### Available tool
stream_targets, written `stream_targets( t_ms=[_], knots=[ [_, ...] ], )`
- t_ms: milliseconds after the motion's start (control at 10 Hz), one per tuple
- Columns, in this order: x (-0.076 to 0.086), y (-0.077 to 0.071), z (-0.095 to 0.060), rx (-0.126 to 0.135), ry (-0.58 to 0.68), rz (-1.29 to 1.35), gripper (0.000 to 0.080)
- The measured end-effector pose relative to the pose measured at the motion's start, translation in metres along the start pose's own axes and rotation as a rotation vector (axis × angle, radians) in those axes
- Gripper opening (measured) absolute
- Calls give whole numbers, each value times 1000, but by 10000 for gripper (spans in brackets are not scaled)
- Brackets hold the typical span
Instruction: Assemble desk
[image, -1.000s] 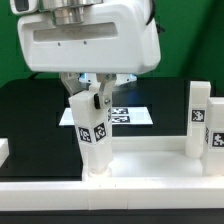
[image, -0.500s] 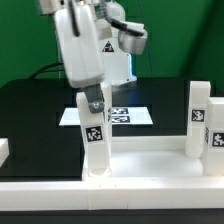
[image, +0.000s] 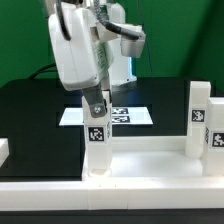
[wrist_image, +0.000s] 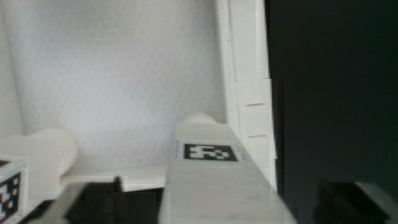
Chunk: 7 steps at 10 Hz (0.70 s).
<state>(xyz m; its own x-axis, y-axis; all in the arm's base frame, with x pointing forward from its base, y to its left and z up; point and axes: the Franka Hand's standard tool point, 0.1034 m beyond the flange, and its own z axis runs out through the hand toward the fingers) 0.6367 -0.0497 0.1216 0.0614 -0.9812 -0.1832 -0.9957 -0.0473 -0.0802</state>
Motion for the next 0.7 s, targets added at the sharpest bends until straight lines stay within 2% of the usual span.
stream_targets(
  t_ms=[100,200,600,700],
  knots=[
    [-3,-1,-1,-13,12,-191,621],
    [-5,-1,0,-17,9,-401,643],
    [-2,0,-1,-20,9,-715,649],
    [3,-1,-2,-53,31,-1062,649]
  ],
)
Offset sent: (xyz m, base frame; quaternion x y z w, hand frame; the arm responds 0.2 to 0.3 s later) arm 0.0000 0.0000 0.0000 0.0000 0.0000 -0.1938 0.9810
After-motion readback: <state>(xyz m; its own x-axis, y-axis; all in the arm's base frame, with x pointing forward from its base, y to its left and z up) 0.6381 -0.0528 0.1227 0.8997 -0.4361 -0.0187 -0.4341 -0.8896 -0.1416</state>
